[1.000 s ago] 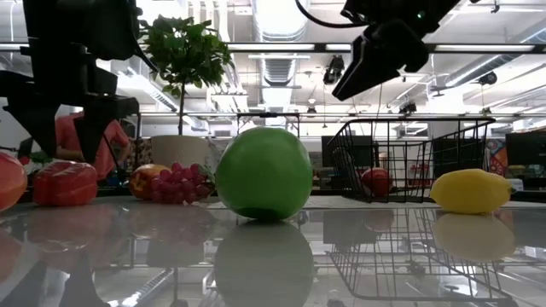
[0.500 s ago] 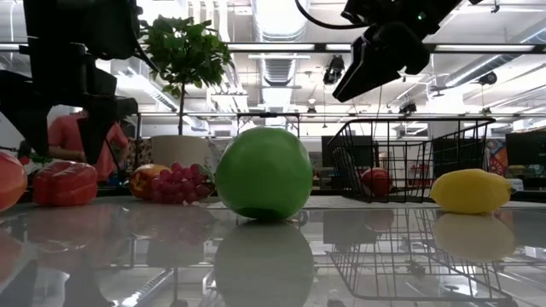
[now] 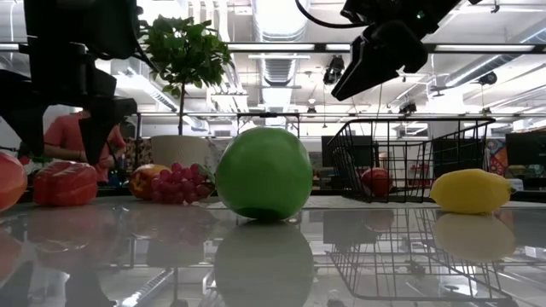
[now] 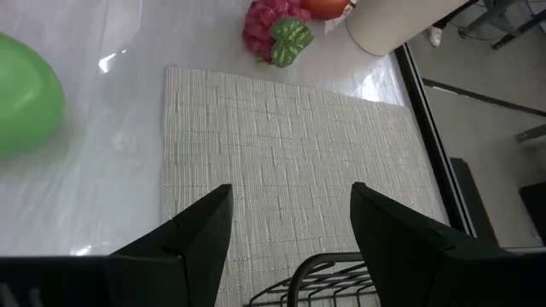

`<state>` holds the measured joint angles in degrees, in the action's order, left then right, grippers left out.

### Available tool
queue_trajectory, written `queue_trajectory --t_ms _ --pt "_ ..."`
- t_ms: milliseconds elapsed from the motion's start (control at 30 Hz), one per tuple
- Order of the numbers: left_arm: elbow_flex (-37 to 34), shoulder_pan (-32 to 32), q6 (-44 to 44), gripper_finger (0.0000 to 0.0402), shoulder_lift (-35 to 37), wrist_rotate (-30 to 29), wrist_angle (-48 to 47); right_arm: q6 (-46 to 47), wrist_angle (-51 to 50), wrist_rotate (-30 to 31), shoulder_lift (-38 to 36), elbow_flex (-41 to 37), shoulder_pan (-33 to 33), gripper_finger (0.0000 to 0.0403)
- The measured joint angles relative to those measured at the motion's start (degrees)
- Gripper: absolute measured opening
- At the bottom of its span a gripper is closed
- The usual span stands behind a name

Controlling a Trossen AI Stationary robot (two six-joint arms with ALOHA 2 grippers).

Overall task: Build produce basket
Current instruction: Put the red bell pepper into the wire basket

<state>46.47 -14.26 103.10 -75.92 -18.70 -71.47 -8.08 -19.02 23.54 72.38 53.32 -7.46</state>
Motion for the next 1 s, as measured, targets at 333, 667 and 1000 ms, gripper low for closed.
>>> queue_trajectory --t_ms 333,667,1000 --pt "-1.9 0.0 1.1 0.0382 0.0 -0.5 -0.2 0.1 0.0 0.0 0.0 0.0 0.0 0.0221" --pt "-3.2 0.0 3.1 0.0382 0.0 -1.3 -1.0 0.6 0.0 0.0 0.0 0.0 0.0 0.0221" --pt "-4.8 0.0 4.7 0.0382 0.0 -1.3 -1.0 1.0 0.0 0.0 0.0 0.0 0.0 0.0221"
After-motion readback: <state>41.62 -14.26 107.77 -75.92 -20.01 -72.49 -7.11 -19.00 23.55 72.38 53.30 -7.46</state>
